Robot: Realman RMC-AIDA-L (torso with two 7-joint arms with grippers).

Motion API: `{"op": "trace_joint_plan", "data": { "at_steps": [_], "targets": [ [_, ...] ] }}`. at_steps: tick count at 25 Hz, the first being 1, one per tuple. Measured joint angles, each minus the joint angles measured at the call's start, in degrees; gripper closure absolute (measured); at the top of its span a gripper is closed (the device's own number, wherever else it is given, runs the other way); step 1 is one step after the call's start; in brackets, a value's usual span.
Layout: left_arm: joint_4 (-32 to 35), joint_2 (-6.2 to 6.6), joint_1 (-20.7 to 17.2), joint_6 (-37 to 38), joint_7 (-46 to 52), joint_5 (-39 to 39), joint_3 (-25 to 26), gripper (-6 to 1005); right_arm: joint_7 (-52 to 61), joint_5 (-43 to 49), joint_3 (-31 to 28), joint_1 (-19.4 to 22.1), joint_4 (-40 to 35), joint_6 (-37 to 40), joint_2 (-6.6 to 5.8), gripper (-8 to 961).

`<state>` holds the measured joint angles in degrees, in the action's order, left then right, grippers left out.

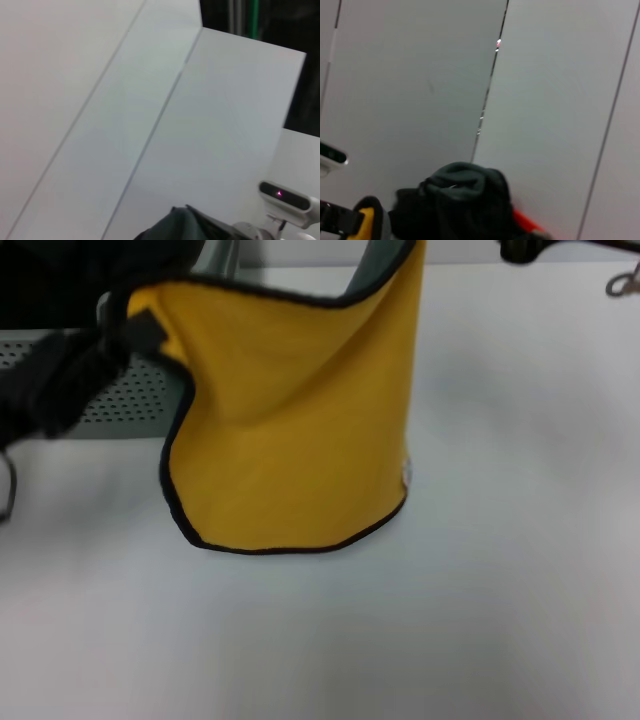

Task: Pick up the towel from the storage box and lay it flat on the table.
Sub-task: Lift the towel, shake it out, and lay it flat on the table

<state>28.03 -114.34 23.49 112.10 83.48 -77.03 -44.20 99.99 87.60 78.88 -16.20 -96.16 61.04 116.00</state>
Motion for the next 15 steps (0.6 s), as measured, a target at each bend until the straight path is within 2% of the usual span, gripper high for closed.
{"op": "trace_joint_plan", "data": {
  "at_steps": [2, 5, 7, 10, 15],
  "targets": [
    [0.36, 0.67, 1.56, -0.10, 0.90, -0.07, 0.22, 968, -0.80, 0.00, -0.33, -0.67, 0.01, -1.30, -0.03, 924],
    [0.56, 3.05, 4.26, -0.20, 2.89, -0.70, 0.52, 965, -0.85, -0.02, -0.71, -0.97, 0.01, -0.94, -0.09, 923],
    [0.67, 4.64, 3.91, -0.03, 3.97, -1.04, 0.50, 963, -0.60, -0.08, -0.25, 0.02, -0.04, 0.62, -0.03, 923],
    [3.20, 6.62, 1.05, 1.59, 5.83, -2.10, 0.10, 961, -0.57, -0.52, 1.64, 4.06, -0.87, 4.76, 0.11, 923],
    [12.88, 8.85, -6.65, 4.70, 6.31, -5.64, -1.81, 956, -1.40, -3.34, 4.64, 11.17, -2.09, 16.93, 0.17, 923]
  ]
}}
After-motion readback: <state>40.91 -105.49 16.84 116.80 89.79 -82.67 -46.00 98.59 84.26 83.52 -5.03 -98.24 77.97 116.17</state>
